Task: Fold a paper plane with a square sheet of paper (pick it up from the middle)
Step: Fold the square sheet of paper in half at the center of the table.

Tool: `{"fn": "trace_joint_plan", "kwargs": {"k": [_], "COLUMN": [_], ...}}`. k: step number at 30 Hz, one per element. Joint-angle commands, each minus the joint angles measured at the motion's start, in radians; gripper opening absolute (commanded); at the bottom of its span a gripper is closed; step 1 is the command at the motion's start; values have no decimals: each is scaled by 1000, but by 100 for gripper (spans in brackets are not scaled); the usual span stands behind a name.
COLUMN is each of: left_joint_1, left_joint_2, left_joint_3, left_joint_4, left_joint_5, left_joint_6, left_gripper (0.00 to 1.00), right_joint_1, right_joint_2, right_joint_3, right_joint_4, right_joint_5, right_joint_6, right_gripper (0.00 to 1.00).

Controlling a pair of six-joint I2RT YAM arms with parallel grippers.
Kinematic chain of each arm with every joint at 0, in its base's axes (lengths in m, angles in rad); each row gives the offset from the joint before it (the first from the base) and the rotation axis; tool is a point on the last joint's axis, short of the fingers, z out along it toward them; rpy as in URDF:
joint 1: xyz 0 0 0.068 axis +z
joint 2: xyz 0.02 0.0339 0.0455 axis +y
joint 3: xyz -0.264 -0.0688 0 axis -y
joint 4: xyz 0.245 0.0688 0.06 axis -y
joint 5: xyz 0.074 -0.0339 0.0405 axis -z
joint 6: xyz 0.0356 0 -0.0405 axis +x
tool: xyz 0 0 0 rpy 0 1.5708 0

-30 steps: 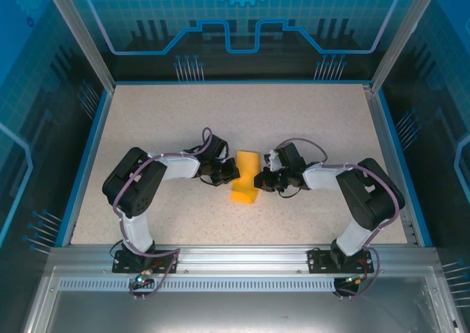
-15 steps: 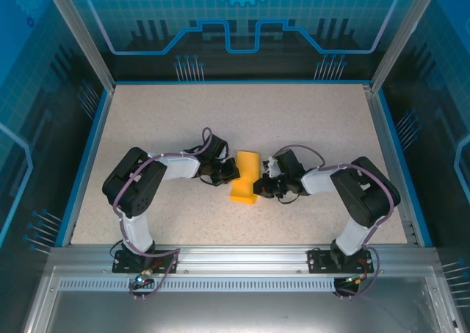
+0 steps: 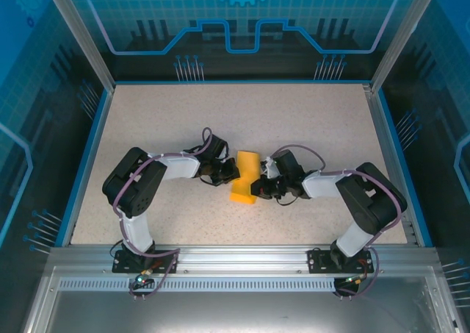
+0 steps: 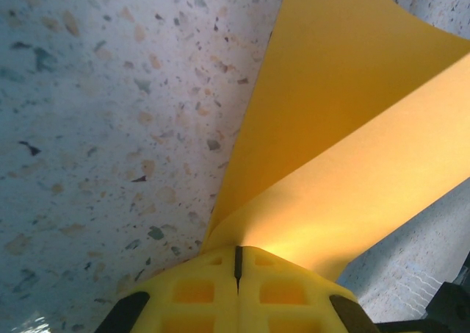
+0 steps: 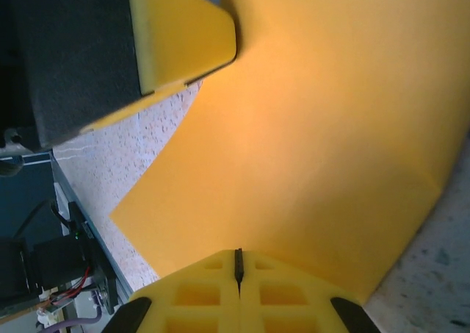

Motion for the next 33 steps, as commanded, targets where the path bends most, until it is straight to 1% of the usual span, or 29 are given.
{"fn": "trace_joint_plan", "kwargs": {"k": [1, 8, 15, 17, 22, 26, 29, 33], "left_joint_1": [-9, -10, -9, -10, -10, -10, -10, -10], "left_joint_2": [52, 54, 52, 54, 52, 52, 52, 53], "left_joint_3": [-21, -18, -17, -15, -16, -16, -16, -16], "left_joint_4": [-88, -90, -92, -93, -94, -95, -95, -96], "left_joint_5": [-59, -59, -59, -58, -59, -57, -59, -57], "left_joint_6": [23, 27, 29, 28, 30, 30, 32, 31], "left_gripper": [0, 0, 0, 0, 0, 0, 0, 0], "right_joint_1": [14, 12, 19, 33, 67, 68, 68, 67], "right_joint_2": [20, 52, -61, -74, -36, -2, 17, -2], "right_joint_3": [-41, -84, -65, -59, -62, -91, -95, -94], "right_joint_4": [29, 51, 8, -3, -3, 13, -6, -4], "right_joint_5": [8, 18, 6, 7, 19, 46, 58, 53], "right_joint_6": [22, 25, 26, 28, 36, 43, 37, 44], "right_gripper": [0, 0, 0, 0, 0, 0, 0, 0]}}
